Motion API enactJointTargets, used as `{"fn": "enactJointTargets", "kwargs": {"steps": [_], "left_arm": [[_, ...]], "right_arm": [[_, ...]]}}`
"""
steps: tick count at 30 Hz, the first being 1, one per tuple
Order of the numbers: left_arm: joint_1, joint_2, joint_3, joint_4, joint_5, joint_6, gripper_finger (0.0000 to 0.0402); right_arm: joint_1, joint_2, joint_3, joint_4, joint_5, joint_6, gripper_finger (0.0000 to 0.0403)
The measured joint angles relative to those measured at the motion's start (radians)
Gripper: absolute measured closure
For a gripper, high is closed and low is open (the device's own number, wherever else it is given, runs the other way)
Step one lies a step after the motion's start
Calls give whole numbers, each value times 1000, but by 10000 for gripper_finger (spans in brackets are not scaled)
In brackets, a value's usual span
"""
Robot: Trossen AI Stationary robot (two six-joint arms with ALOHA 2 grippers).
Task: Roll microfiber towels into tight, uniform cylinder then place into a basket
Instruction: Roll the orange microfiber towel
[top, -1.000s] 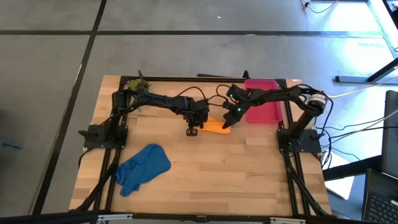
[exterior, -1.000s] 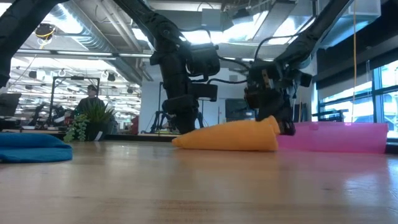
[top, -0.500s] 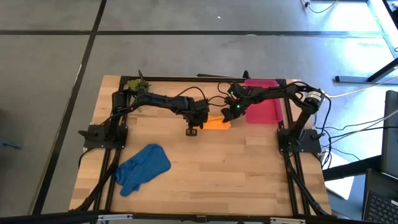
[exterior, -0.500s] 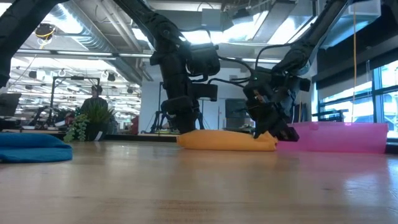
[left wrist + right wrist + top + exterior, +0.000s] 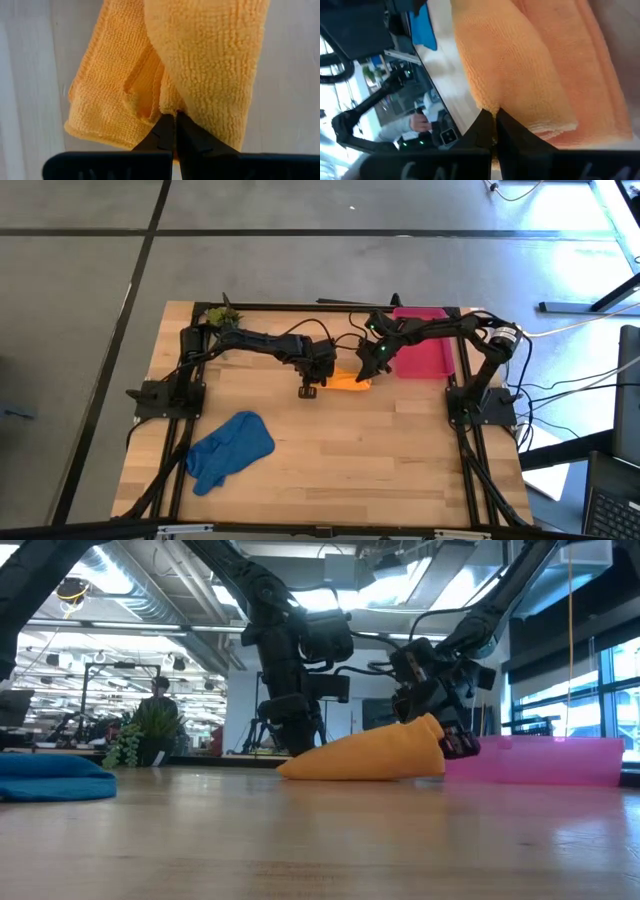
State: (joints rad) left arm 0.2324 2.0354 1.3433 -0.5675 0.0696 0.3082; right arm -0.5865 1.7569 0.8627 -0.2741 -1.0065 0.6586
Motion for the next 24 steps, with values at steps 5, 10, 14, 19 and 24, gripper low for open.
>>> {"fn": "enactJointTargets", "kwargs": {"steps": [5, 10, 14, 19, 24], "left_arm": [[-4, 0, 0, 0, 2, 18, 402], [-16, 0, 0, 0, 13, 54, 402], [-33, 0, 0, -3, 30, 107, 402], [-44, 1, 1, -13, 26, 146, 402], [-44, 1, 1, -13, 24, 147, 402]], "right_arm": [[0, 0, 0, 0, 2, 73, 396], [0, 0, 0, 0, 37, 178, 394], [-6, 0, -1, 0, 41, 258, 396], [-5, 0, -1, -22, 43, 319, 396], [11, 0, -1, -70, 93, 333, 396]]}}
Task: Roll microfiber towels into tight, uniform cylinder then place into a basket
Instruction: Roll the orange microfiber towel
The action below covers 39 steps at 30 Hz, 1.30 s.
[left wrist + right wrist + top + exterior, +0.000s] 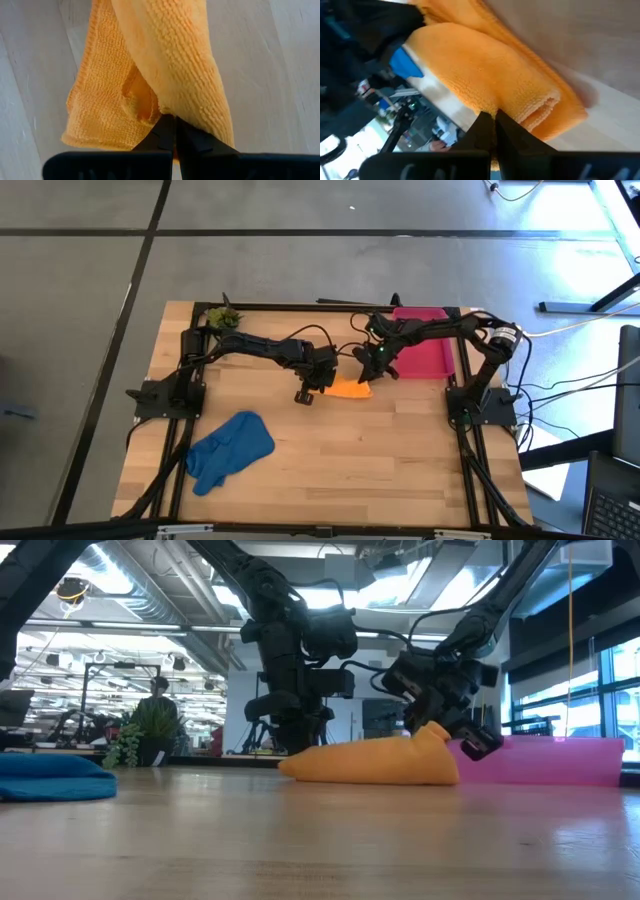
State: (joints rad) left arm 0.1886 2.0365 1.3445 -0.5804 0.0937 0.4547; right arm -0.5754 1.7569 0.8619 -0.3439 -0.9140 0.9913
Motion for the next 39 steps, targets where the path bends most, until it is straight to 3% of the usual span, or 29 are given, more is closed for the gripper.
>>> {"fn": "enactJointTargets", "kwargs": {"steps": [7, 12, 19, 39], "left_arm": [[-1, 0, 0, 0, 2, 1, 402], [-1, 0, 0, 0, 2, 1, 402], [-1, 0, 0, 3, 2, -1, 402], [-1, 0, -1, 0, -1, -41, 402]], "right_arm": [[2, 0, 1, -104, 103, -6, 396], [3, 0, 2, -105, 138, -4, 396], [22, -1, 1, -112, 266, -8, 390], [61, 0, -2, -36, 315, -29, 371]]}}
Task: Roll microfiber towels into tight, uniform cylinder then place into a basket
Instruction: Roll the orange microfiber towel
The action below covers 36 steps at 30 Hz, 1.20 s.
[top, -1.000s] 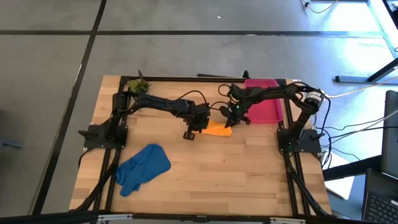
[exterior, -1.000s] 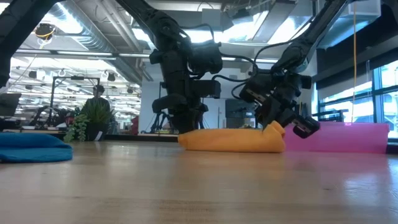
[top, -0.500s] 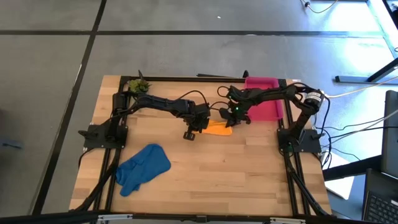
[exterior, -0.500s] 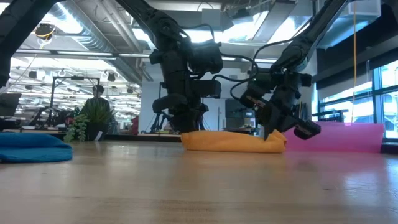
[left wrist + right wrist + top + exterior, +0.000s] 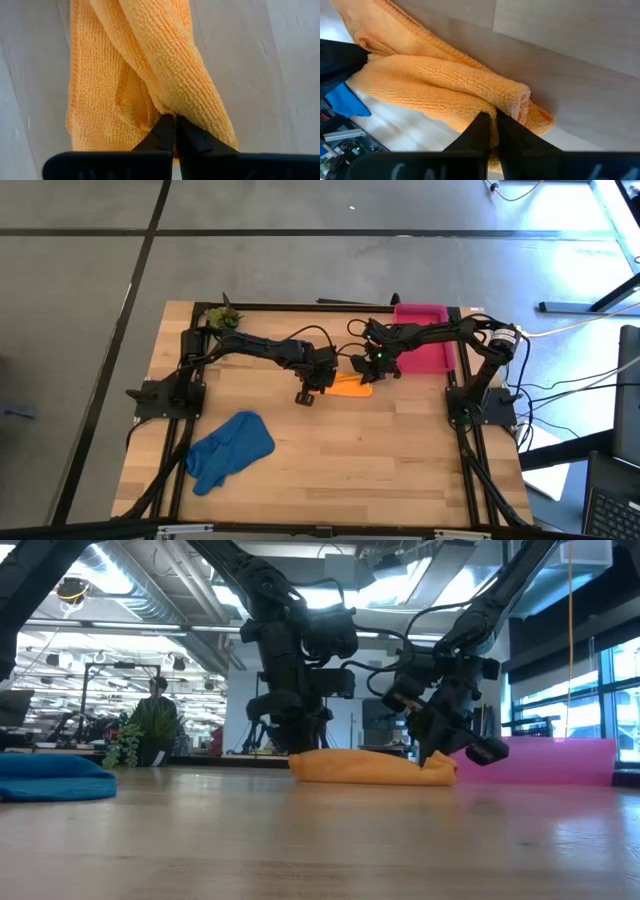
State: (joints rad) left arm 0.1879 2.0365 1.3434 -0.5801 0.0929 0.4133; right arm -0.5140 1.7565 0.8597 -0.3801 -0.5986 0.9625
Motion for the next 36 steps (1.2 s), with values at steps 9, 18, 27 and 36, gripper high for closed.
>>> {"fn": "enactJointTargets", "kwargs": {"steps": [9, 18, 27, 36], "left_arm": [[0, -1, -1, 16, 0, -18, 401], [1, -1, -1, 26, -5, -21, 359], [4, -11, -2, 29, -28, -45, 324], [33, -80, -4, 9, -93, -70, 327]], "right_arm": [[0, 0, 1, 4, 16, -1, 287], [0, 0, 2, 7, 17, 2, 246], [0, 0, 2, 7, 24, 2, 243], [0, 0, 3, 4, 49, 5, 243]]}}
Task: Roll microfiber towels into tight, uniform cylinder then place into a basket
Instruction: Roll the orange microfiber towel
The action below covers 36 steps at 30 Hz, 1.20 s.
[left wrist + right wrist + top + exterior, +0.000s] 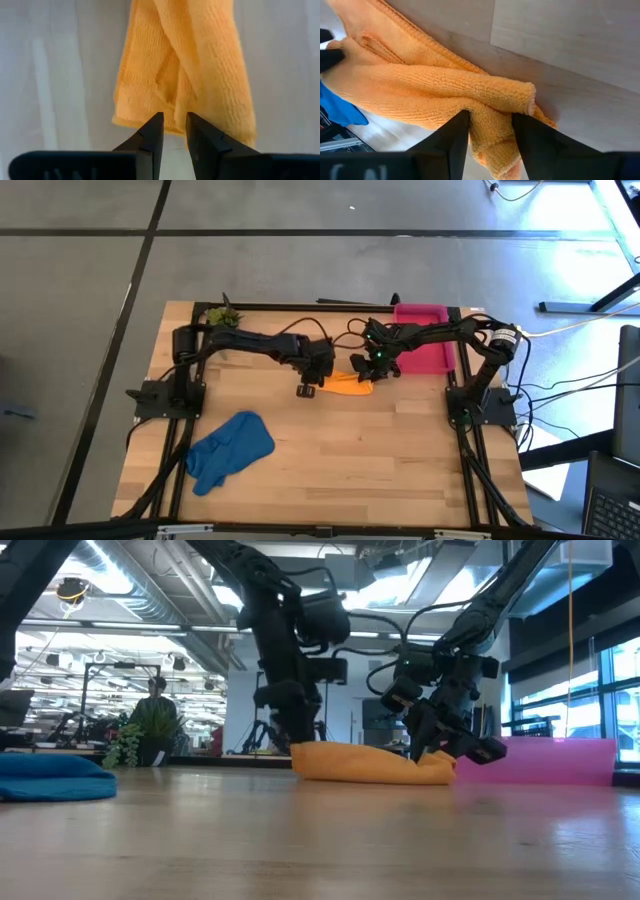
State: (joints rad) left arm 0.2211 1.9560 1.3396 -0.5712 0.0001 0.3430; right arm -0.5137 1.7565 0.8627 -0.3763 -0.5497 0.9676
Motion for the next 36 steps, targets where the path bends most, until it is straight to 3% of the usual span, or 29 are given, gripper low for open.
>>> {"fn": "enactJointTargets", "kwargs": {"steps": [9, 16, 22, 36], "left_arm": [[24, -61, 4, -12, 3, -23, 327], [-5, -91, 3, -51, 176, -48, 327], [-53, -44, 3, -14, 55, -51, 327], [-65, -13, 4, -9, -8, -57, 327]], "right_arm": [[0, 0, 0, 3, 4, 0, 243], [0, 0, 0, 12, 9, 1, 243], [0, 0, 0, 13, 10, 1, 243], [0, 0, -1, 14, 10, -3, 243]]}}
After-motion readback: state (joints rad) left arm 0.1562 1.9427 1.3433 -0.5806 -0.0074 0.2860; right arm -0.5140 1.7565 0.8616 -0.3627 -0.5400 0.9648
